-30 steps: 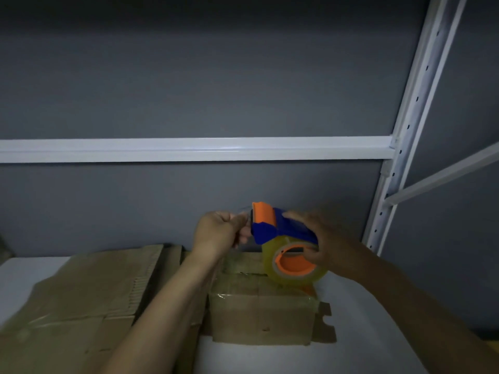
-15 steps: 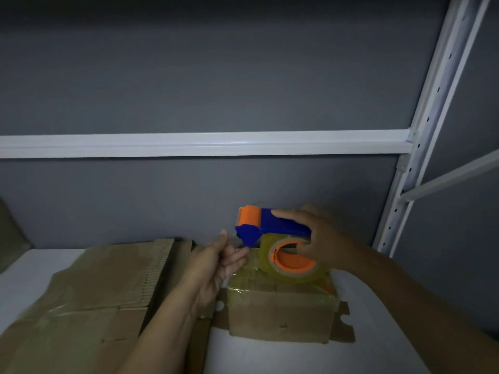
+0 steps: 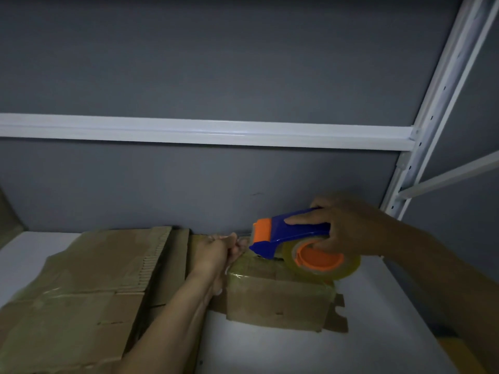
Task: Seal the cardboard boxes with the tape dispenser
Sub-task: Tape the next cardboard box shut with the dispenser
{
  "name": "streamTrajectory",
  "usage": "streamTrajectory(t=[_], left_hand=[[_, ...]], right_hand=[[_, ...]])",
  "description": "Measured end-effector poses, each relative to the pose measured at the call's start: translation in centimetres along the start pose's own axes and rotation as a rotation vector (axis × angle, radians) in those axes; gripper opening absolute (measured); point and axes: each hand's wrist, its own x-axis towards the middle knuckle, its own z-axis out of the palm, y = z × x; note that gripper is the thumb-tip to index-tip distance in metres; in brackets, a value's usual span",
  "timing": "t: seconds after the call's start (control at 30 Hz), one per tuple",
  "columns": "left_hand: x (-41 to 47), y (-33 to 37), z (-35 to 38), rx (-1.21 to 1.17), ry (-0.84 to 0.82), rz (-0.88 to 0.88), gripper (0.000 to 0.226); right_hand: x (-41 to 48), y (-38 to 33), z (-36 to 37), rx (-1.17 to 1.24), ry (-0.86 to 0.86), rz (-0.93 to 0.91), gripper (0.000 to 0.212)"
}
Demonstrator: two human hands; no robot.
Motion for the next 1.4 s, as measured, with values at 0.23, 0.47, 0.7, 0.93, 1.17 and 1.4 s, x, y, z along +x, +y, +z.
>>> streamTrajectory(t=[0.23,0.47,0.7,0.93,1.17,1.4], left_hand=[[0.8,-0.4,-0.3,-0.030,0.065,-0.048,0.015],[1.2,0.1,-0.6,0.199,0.079,0.113,0.026],[1.5,-0.9,-3.1,0.670,0.123,0.253,0.036],[1.6,-2.9,-3.6,0.685,0.029,0.155,0.043],[1.0,-3.8,-4.0,0.686,-0.032,0.408,0.046],[0.7,-1.5,-2.8,1.487,-0.486,0.524,0.113]], right_hand=[[-0.3,0.2,-1.3,-0.020,-0.058,0.034,0.058],[0.6,-0.2,0.4,-0.127,-0.085,0.059,0.050],[0.6,-1.1,1.7,-0.050,-0.063,0.033,0.059],[1.1,-2.5,1.1,-0.092,-0.067,0.035,0.065],[1.2,-2.6,1.5,-0.015,-0.009,0.071,0.050],[1.3,-2.7,1.5,0.001,-0.025,0.075,0.045]])
